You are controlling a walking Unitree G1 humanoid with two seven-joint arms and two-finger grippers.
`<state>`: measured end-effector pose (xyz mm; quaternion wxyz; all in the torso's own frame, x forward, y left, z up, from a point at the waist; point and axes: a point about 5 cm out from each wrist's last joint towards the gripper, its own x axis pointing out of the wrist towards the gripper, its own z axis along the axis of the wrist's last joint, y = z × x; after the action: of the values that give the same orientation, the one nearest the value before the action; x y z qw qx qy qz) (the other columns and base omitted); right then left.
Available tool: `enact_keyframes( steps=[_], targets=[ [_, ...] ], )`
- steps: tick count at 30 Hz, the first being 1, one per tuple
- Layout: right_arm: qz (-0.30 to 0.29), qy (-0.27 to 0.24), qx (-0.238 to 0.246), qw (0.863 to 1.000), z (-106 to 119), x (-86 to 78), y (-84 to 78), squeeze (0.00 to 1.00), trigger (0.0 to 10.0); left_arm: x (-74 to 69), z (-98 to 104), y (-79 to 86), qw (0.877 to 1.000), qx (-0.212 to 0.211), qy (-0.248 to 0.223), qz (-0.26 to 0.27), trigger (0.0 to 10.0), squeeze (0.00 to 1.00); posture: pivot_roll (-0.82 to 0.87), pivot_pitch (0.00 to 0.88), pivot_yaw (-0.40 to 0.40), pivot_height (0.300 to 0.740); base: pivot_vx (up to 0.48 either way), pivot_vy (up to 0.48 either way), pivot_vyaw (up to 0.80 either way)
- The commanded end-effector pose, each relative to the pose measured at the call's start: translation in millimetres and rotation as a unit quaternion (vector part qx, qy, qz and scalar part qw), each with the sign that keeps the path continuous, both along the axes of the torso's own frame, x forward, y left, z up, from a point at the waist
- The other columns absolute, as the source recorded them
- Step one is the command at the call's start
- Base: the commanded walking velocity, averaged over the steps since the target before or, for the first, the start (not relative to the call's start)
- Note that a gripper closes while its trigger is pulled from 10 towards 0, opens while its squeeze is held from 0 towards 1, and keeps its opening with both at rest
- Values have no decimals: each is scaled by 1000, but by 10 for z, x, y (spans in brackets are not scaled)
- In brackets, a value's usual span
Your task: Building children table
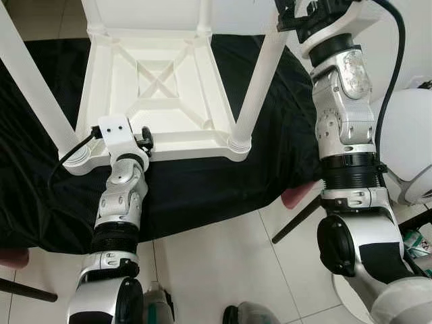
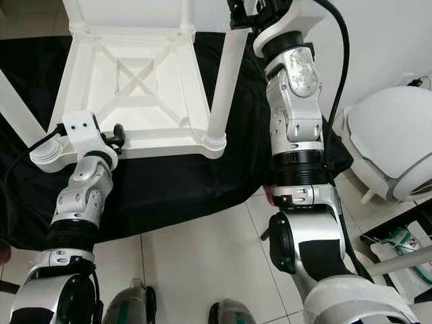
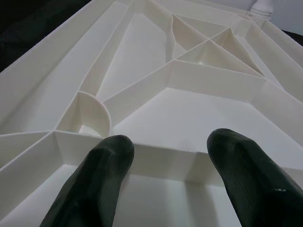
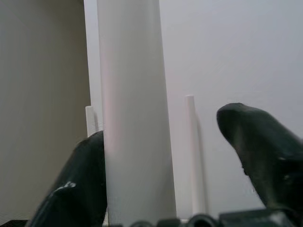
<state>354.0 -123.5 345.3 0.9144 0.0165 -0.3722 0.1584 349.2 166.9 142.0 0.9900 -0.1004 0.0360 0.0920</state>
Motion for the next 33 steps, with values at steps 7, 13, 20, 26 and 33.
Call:
enact_keyframes(
  steps=[7,13,20,26,33],
  targets=[
    [3,-4,-5,1000,55,-16,-4,0,4824,-8,-64,46,999,-10,11,39,10000,0,-46,59,-69,740,0,0,0],
    [4,-2,-10,1000,48,-25,6,0,10000,-24,-83,128,998,-11,13,66,10000,0,-48,66,-71,740,0,0,0],
    [12,0,-13,1000,32,-34,4,0,0,-30,-81,265,994,-4,17,108,10000,0,-50,66,-71,740,0,0,0],
    [7,-7,16,1000,91,-71,-64,0,0,-33,-127,411,988,10,40,151,10000,0,-58,64,-64,740,0,0,0],
    [23,-14,120,992,143,-136,-291,0,0,-75,16,702,973,29,25,229,10000,0,-62,66,-53,740,0,0,0]
  ],
)
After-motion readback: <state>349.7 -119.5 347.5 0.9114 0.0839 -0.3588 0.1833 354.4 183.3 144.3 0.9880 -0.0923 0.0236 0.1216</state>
